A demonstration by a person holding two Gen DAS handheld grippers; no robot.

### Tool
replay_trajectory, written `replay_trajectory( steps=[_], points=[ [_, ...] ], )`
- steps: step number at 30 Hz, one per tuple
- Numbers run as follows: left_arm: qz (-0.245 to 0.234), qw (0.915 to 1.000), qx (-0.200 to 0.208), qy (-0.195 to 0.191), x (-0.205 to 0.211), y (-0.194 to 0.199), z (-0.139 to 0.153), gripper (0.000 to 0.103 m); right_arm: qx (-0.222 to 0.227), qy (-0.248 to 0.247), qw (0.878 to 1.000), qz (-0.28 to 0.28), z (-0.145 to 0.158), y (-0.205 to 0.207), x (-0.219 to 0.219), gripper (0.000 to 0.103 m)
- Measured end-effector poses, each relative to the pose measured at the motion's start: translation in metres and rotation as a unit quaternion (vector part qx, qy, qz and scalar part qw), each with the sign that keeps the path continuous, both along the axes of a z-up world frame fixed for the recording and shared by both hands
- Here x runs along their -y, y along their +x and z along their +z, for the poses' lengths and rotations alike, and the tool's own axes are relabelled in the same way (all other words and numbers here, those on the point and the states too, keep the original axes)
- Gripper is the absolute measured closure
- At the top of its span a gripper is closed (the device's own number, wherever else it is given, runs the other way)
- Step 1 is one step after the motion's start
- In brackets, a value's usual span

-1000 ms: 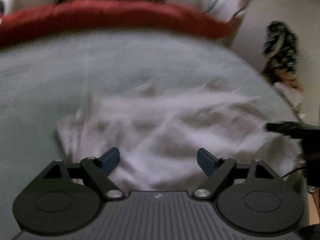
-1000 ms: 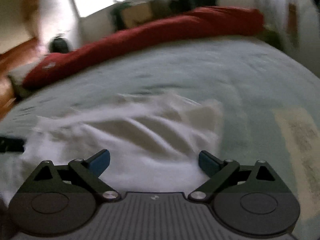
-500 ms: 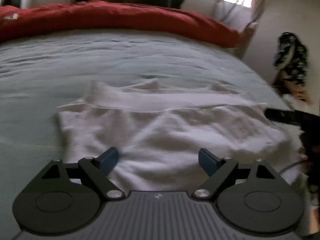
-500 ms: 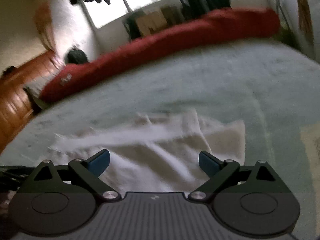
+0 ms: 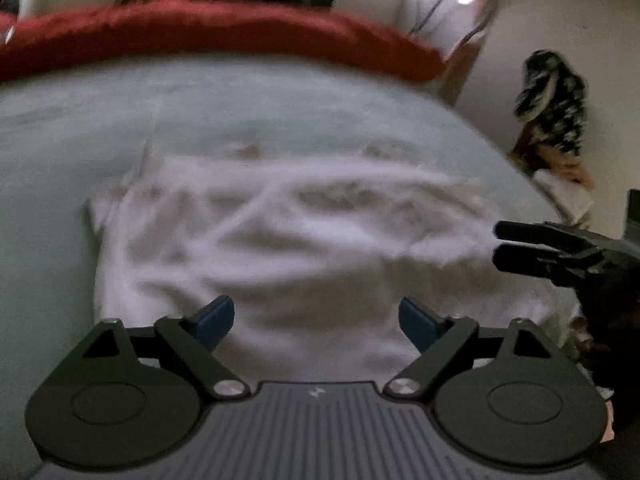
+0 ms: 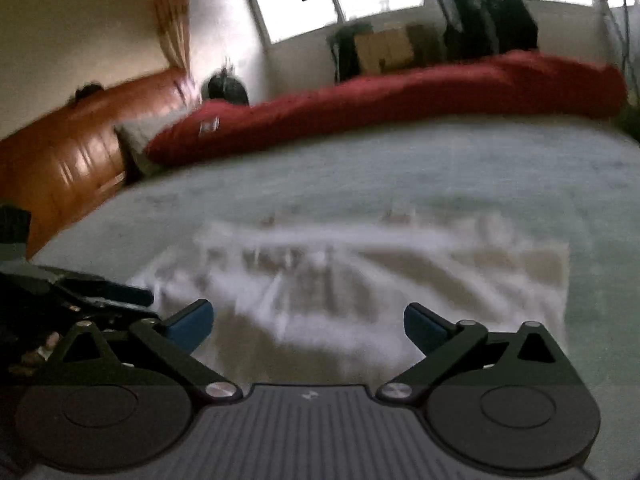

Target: Fold clothes

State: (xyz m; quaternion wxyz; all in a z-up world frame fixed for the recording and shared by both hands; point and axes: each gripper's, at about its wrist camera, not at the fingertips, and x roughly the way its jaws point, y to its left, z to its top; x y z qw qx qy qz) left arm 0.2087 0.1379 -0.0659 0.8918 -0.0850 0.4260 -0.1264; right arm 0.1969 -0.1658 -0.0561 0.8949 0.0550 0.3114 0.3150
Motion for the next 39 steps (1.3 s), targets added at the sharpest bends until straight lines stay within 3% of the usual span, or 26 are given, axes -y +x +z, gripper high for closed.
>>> replay_trajectory(
  steps=[1,4,6,10,13,16,19,21,23,26,28,31,33,36,39],
  points=[
    [0.013,0.9998,-0.014,0.002,-0.003,-0.003,-0.005,0.014,-0.01,-0.011,1.0,-0.008,-0.006,-0.001,-0.001,0.0],
    [0.025,0.9991,-0.003,-0.035,-0.015,-0.011,0.007,0.014,-0.02,-0.025,0.999,-0.018,-0.013,-0.01,0.003,0.0],
    [0.026,0.9973,0.02,-0.066,-0.017,-0.007,0.02,0.014,0.005,-0.021,1.0,-0.002,-0.003,-0.016,-0.002,0.0],
    [-0.017,0.9899,0.045,-0.133,0.003,0.017,0.036,0.013,0.047,-0.02,0.997,0.049,0.01,-0.02,-0.021,0.0],
    [-0.031,0.988,0.028,-0.148,0.022,0.039,0.026,0.013,0.059,-0.028,0.995,0.077,0.006,-0.012,-0.042,0.0],
    [-0.025,0.9859,-0.032,-0.162,0.029,0.052,-0.002,0.013,0.033,-0.024,0.995,0.092,-0.01,0.001,-0.055,0.0],
    [-0.025,0.983,-0.039,-0.178,0.024,0.04,-0.018,0.014,-0.001,-0.032,0.995,0.09,-0.029,0.001,-0.055,0.0],
    [-0.009,0.9809,-0.049,-0.188,0.017,0.034,-0.012,0.013,0.018,-0.048,0.993,0.103,-0.029,-0.008,-0.054,0.0],
    [-0.003,0.9855,-0.039,-0.165,0.02,0.036,0.003,0.013,0.019,-0.063,0.992,0.106,-0.021,-0.009,-0.058,0.0],
    [-0.012,0.9942,-0.01,-0.106,0.032,0.038,0.022,0.011,0.03,-0.04,0.991,0.122,-0.007,-0.006,-0.067,0.0],
    [-0.015,0.9946,-0.022,-0.1,0.033,0.04,0.016,0.01,0.029,-0.015,0.99,0.138,-0.003,-0.004,-0.075,0.0],
    [0.006,0.9946,-0.053,-0.089,0.028,0.039,0.0,0.01,-0.015,-0.009,0.989,0.144,-0.015,0.0,-0.084,0.0],
    [0.01,0.9942,-0.051,-0.094,0.025,0.033,0.001,0.01,-0.031,-0.024,0.99,0.137,-0.024,0.0,-0.085,0.0],
    [0.018,0.9966,-0.029,-0.075,0.023,0.027,0.018,0.01,-0.023,-0.035,0.991,0.13,-0.01,-0.01,-0.077,0.0],
    [0.023,0.9985,-0.012,-0.049,0.017,0.021,0.032,0.01,0.003,-0.056,0.995,0.077,0.009,-0.015,-0.057,0.0]
  ],
)
